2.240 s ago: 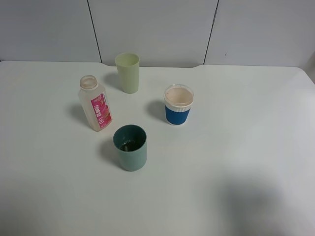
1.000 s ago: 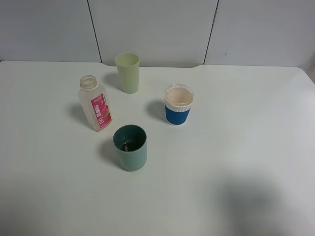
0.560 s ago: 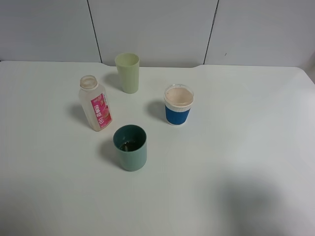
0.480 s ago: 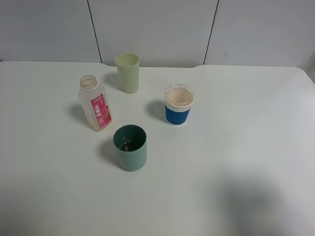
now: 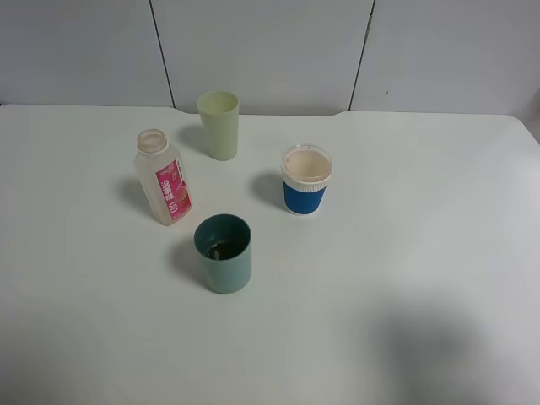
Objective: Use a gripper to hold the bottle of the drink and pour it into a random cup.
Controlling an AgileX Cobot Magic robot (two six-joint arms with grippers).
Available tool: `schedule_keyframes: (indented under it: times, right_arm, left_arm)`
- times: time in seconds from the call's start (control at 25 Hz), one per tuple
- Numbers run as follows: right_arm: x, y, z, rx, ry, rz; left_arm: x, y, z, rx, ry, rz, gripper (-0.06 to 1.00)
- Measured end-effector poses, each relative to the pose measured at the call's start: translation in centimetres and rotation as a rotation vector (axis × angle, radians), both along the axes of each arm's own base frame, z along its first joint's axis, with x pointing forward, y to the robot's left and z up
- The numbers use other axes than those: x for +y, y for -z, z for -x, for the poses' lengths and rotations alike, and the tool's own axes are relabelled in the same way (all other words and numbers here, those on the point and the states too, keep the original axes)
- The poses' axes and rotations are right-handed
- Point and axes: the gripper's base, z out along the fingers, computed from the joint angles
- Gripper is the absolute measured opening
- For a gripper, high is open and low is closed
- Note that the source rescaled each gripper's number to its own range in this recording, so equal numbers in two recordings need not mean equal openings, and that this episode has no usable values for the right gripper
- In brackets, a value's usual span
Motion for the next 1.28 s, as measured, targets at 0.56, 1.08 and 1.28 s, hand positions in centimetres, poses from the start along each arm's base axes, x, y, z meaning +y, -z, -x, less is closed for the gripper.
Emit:
schedule_keyframes:
  times: [0.56,1.08,1.28]
  right_arm:
    - [0.0,0.0,0.0,0.0,0.0,0.0]
    - [0.0,0.0,0.0,0.0,0.0,0.0]
    - [0.0,0.0,0.0,0.0,0.0,0.0]
  left_arm:
    - [0.0,0.01,0.0,0.001,0.0,0.0,1.0]
    - [0.0,0.01,0.0,0.001,0.0,0.0,1.0]
    - [0.0,0.01,0.0,0.001,0.0,0.0,1.0]
